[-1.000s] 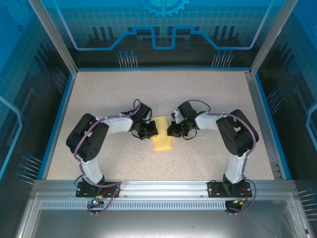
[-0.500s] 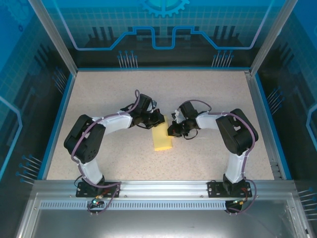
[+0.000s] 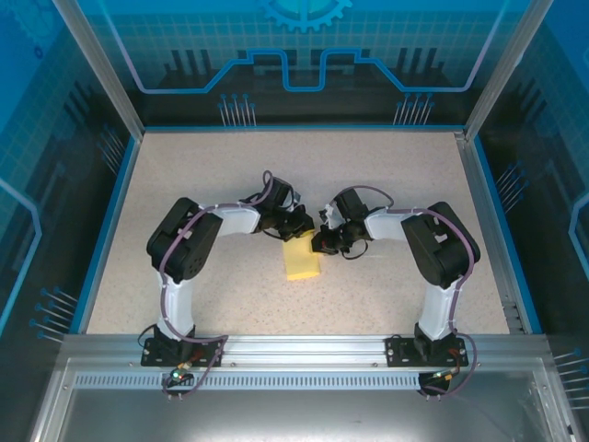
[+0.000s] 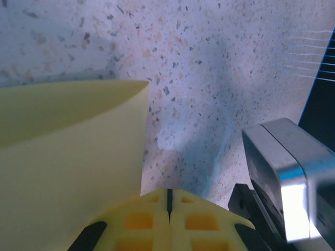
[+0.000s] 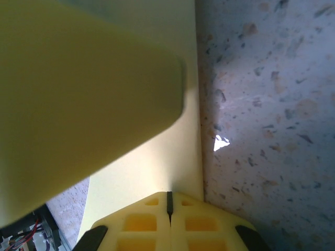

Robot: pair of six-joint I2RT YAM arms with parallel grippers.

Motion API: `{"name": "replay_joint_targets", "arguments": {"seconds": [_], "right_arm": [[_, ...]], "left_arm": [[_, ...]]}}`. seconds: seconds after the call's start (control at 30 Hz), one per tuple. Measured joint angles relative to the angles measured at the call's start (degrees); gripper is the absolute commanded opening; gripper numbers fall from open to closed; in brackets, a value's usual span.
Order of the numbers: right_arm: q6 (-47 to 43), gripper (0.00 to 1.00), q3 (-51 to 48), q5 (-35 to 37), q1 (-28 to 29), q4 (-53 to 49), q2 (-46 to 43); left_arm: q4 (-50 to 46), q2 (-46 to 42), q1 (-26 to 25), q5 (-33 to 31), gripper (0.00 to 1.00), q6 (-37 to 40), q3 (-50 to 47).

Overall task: Fold a paper plane with a square sheet of paper (pick it up from the middle)
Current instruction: First fold in half a square sheet of paper at the center of the table.

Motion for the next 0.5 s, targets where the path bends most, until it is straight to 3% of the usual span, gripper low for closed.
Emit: {"name": "replay_joint_targets", "arguments": {"seconds": [0.5], "right_arm": [[-0.57,0.04,-0.11,-0.22,0.0,0.17,0.0]], "left_arm": [[-6.38,3.04,0.0,-3.02,0.0,5.01,4.24]]}}
